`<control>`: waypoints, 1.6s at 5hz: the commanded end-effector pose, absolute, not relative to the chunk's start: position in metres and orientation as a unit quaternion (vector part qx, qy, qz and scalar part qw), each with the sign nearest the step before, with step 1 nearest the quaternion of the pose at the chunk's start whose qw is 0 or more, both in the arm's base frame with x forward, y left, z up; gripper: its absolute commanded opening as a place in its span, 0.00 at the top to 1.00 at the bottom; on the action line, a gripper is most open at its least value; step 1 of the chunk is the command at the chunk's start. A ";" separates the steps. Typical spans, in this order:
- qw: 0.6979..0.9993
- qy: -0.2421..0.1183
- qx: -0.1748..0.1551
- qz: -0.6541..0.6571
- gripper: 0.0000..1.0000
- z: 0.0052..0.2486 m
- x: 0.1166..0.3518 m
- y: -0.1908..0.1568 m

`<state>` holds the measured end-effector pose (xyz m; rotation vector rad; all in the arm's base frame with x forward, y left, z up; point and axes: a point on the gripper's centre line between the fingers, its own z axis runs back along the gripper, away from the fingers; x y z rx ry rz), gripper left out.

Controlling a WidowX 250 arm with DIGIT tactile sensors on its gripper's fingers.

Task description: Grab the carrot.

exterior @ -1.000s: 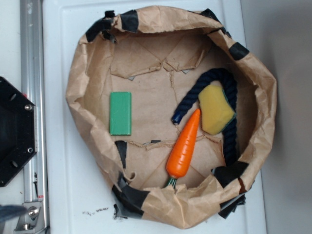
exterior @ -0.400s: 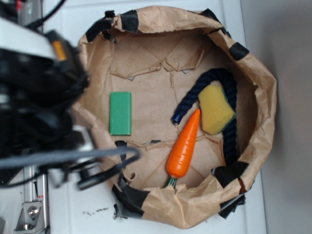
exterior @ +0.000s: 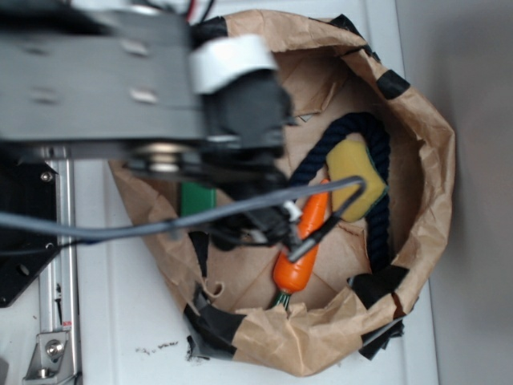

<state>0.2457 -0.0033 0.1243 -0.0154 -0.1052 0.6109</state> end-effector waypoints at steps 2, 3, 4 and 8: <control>0.940 0.000 -0.056 0.337 0.00 0.080 0.292 -0.042; 0.931 0.071 -0.059 0.354 0.00 0.047 0.281 -0.063; 0.937 0.108 -0.011 0.331 0.93 0.021 0.252 -0.078; 0.990 -0.034 0.008 0.133 1.00 0.138 0.264 0.003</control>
